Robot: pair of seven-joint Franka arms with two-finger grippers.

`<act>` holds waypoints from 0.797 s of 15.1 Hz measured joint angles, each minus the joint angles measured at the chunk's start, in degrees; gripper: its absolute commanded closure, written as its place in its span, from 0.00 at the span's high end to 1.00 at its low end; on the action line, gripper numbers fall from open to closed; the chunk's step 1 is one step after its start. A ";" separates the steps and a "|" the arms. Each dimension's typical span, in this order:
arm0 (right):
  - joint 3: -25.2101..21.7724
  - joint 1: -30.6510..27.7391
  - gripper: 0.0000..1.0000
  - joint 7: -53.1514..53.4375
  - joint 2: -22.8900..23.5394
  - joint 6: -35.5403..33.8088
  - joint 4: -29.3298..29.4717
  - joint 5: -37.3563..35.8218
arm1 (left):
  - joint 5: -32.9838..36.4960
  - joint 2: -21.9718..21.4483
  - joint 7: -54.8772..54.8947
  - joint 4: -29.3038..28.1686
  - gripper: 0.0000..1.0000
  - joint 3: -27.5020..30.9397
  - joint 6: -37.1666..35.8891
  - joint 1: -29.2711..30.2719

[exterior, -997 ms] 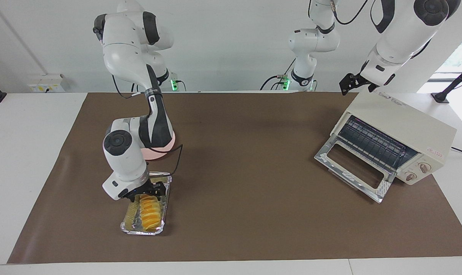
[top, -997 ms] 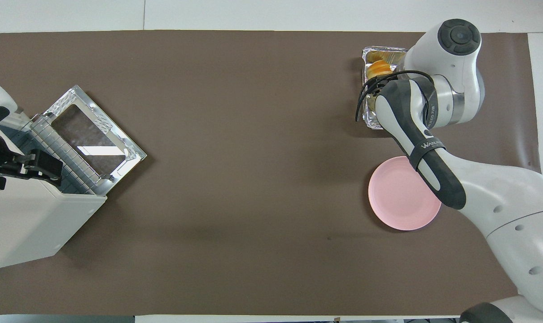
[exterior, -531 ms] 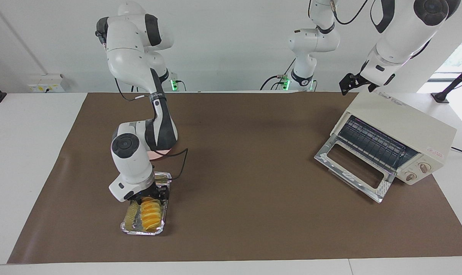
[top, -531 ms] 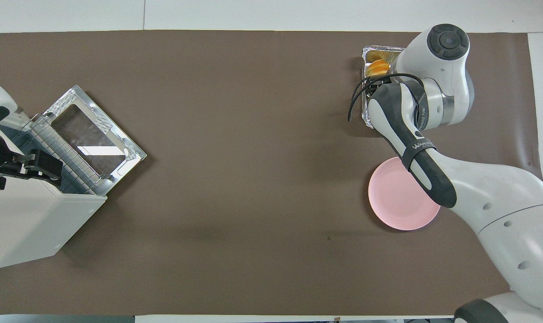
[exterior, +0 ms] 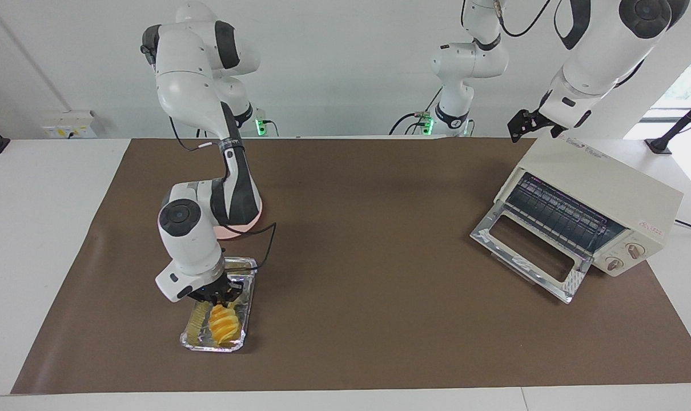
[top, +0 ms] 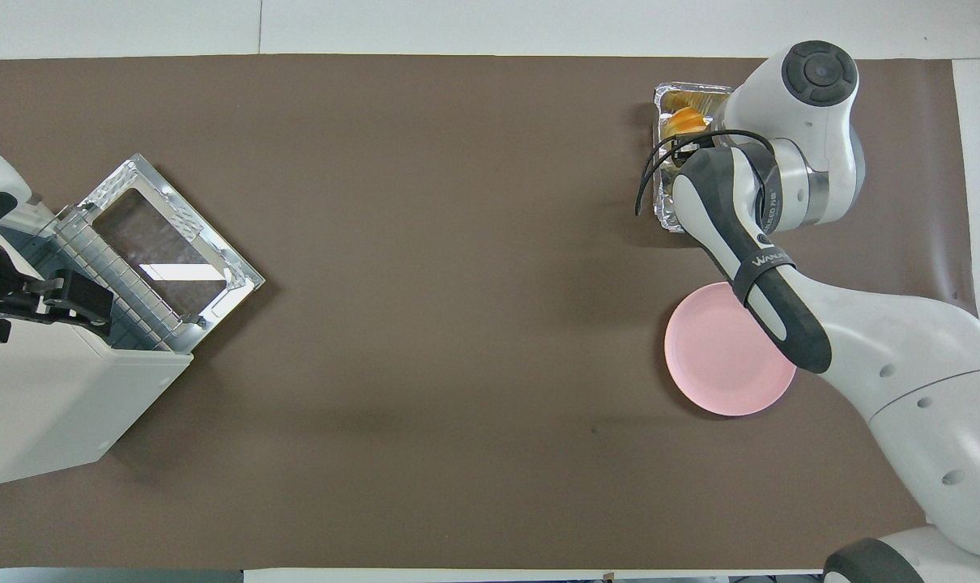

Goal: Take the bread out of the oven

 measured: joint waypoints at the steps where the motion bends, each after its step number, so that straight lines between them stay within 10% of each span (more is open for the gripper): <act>1: 0.00 0.00 0.00 0.00 -0.08 -0.24 0.04 0.00 | 0.00 0.00 0.00 0.00 1.00 0.00 0.00 0.00; 12: 0.38 0.34 0.00 0.00 -6.95 -12.76 1.14 0.00 | 0.00 0.00 0.00 0.00 1.00 0.00 0.00 0.00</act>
